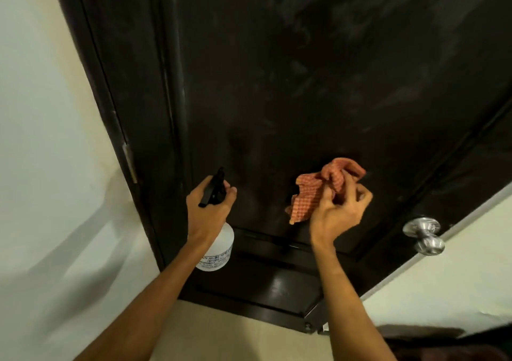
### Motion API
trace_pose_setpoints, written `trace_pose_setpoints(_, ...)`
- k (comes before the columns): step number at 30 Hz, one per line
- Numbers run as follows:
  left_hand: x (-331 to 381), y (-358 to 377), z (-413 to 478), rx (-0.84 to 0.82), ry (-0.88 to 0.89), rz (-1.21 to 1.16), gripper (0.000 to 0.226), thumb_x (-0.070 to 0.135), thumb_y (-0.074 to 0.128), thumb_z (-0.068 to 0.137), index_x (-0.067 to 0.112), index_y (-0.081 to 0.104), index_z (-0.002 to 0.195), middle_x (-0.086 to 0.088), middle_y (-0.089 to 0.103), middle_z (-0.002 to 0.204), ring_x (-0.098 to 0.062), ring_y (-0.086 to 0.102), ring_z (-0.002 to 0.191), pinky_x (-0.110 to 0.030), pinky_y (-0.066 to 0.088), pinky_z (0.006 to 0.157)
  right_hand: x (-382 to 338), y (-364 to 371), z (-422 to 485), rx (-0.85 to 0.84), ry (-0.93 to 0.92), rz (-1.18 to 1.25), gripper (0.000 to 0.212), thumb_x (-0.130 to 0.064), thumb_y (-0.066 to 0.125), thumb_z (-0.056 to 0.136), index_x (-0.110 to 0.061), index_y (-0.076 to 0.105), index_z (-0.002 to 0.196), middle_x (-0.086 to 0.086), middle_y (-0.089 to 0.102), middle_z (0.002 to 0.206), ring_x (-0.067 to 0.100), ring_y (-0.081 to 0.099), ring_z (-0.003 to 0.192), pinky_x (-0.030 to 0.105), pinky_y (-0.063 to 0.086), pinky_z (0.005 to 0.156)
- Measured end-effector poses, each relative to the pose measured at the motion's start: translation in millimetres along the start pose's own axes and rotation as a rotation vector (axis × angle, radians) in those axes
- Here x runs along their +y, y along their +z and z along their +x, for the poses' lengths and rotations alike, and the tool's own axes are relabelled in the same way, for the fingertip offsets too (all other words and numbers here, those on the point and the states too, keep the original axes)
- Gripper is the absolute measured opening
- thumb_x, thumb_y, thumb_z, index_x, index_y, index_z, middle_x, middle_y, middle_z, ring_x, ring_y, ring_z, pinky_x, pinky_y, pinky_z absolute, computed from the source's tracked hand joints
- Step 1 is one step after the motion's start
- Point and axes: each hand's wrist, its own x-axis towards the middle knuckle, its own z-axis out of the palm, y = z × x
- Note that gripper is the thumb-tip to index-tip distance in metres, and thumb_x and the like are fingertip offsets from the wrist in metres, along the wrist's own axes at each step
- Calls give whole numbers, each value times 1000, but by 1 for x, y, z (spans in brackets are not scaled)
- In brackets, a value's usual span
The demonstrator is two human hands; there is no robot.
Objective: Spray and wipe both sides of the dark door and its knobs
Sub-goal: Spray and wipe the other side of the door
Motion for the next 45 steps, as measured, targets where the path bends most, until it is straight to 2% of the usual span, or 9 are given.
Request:
trace_pose_setpoints(8,9,55,-22,-24,-14,22,16,9,75,92,20,67,84,11,62,64,-7,59,55,-23,46,61,14,-16,-8,-180,165,161,39,-17,83,82,-12,67,118,5,69,114,24,66,107,43,51,96)
trace_pose_setpoints(14,18,90,-33,11,14,-6,20,7,75,92,21,66,81,10,60,62,-8,56,52,-24,46,60,9,-25,44,-134,-98,222,33,1,75,88,-4,73,120,14,54,107,-7,50,97,11,42,84)
trace_pose_setpoints(19,19,122,-48,1,1,-6,18,8,75,92,22,67,83,5,61,66,-10,56,54,-27,47,61,47,-48,20,-122,159,215,34,17,72,80,1,75,109,24,52,114,-16,47,105,1,35,90)
trace_pose_setpoints(22,25,132,-53,15,-9,-24,15,10,75,93,18,66,85,0,60,67,-11,54,52,-27,47,54,16,-42,39,-77,113,249,38,8,63,94,0,65,131,21,43,130,1,47,115,5,35,99)
trace_pose_setpoints(27,27,151,-62,7,-1,-44,14,13,76,93,17,66,84,-4,59,67,-20,54,56,-39,48,61,10,-50,60,-499,-333,190,46,-23,43,103,-13,55,146,17,40,141,28,47,129,29,45,107)
trace_pose_setpoints(31,27,170,-74,-10,-42,-76,15,10,76,93,20,67,84,1,60,68,-18,53,56,-41,46,63,74,-84,80,-117,-68,121,52,11,59,82,-13,72,127,7,57,115,17,58,105,35,54,88)
trace_pose_setpoints(35,33,192,-82,-45,-18,-80,13,9,75,93,19,68,87,-1,61,71,-17,55,60,-38,48,66,98,-109,135,265,202,99,43,-3,68,87,-14,71,129,-1,54,103,8,53,95,31,52,83)
trace_pose_setpoints(41,44,221,-98,-73,-43,-100,9,10,75,93,13,68,89,-4,58,69,-12,51,50,-26,45,49,80,-93,107,-52,-15,133,45,16,56,80,-8,73,114,-3,41,119,5,50,103,27,53,89)
trace_pose_setpoints(45,47,236,-102,-124,-12,-100,12,10,75,93,18,69,88,0,61,71,-13,55,57,-27,48,60,95,-124,158,189,62,155,36,14,56,78,-5,73,103,13,48,111,20,54,103,25,49,92)
